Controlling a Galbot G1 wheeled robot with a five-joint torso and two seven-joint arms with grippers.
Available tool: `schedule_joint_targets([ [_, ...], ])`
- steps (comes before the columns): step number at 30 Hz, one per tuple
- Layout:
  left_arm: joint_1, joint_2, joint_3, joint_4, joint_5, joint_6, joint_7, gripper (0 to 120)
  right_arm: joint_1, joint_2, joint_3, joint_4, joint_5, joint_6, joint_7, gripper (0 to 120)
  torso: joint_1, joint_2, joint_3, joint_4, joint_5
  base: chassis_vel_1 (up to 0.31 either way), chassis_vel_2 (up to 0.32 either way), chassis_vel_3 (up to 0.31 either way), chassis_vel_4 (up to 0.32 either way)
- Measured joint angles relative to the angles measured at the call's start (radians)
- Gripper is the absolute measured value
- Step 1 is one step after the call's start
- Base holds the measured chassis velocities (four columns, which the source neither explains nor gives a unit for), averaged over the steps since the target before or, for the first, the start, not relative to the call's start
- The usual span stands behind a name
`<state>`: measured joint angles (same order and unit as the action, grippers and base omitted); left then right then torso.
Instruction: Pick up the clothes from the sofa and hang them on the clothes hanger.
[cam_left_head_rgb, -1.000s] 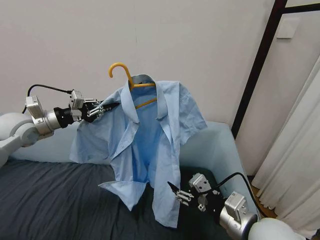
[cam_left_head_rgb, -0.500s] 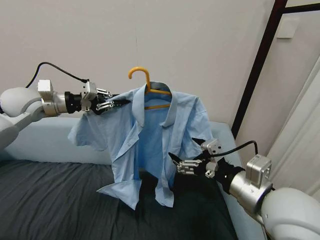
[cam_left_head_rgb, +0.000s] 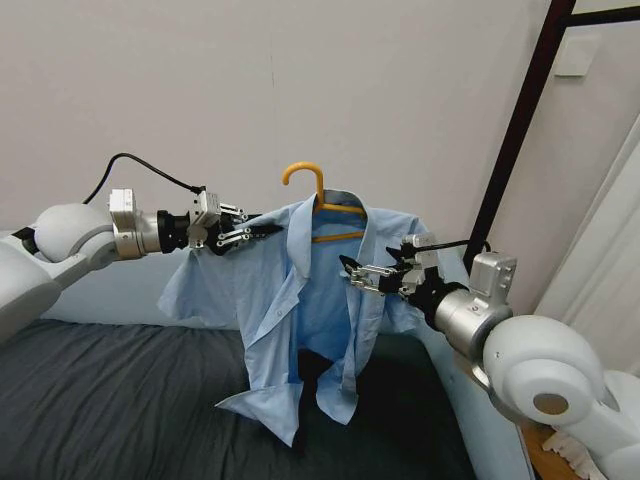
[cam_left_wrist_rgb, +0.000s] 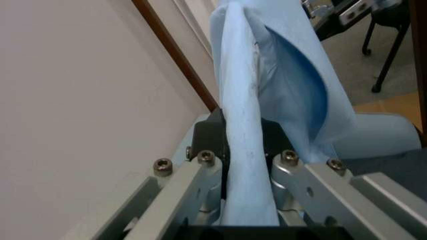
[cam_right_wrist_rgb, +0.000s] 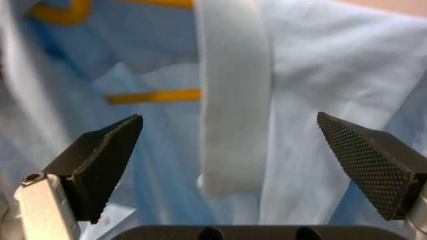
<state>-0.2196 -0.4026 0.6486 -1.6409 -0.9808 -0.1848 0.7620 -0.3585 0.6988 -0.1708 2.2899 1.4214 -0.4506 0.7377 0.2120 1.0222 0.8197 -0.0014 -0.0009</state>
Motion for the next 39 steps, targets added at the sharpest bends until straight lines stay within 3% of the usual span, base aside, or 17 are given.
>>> schedule_joint_targets([
  [4, 0.006, -0.002, -0.005, -0.009, -0.011, 0.003, -0.005, 7, 0.015, 0.009, -0.009, -0.036, -0.003, -0.010, 0.007, 93, 0.000, 0.000, 0.000, 0.0001, 0.0001, 0.000, 0.000, 0.000, 0.000],
  [11, 0.016, 0.002, -0.010, -0.003, -0.017, 0.005, -0.009, 7, -0.010, 0.004, -0.006, -0.032, -0.027, -0.013, 0.011, 64, 0.000, 0.000, 0.000, 0.0001, 0.0002, 0.000, 0.000, 0.000, 0.000],
  [13, 0.020, 0.002, -0.011, 0.000, -0.017, 0.005, -0.009, 7, -0.016, 0.002, -0.006, -0.029, -0.035, -0.013, 0.007, 64, 0.000, 0.000, 0.000, 0.0001, 0.0001, 0.000, 0.000, 0.000, 0.000],
  [14, 0.027, 0.000, -0.011, 0.006, -0.017, 0.005, -0.012, 7, -0.024, -0.003, -0.005, -0.028, -0.048, -0.013, 0.002, 53, 0.000, 0.000, 0.000, 0.0001, 0.0001, 0.000, 0.000, 0.000, 0.000],
  [29, 0.053, 0.005, -0.012, -0.003, -0.075, 0.036, 0.006, 7, -0.058, -0.038, -0.005, 0.020, -0.145, 0.015, -0.056, 1, 0.000, 0.000, 0.000, 0.0001, 0.0001, 0.000, 0.000, 0.000, 0.000],
  [39, 0.048, -0.035, 0.001, 0.035, -0.135, 0.077, 0.080, 7, -0.056, -0.079, -0.011, 0.114, -0.208, 0.035, -0.146, 0, 0.000, 0.000, 0.000, 0.0001, 0.0001, 0.000, 0.000, 0.000, 0.000],
])
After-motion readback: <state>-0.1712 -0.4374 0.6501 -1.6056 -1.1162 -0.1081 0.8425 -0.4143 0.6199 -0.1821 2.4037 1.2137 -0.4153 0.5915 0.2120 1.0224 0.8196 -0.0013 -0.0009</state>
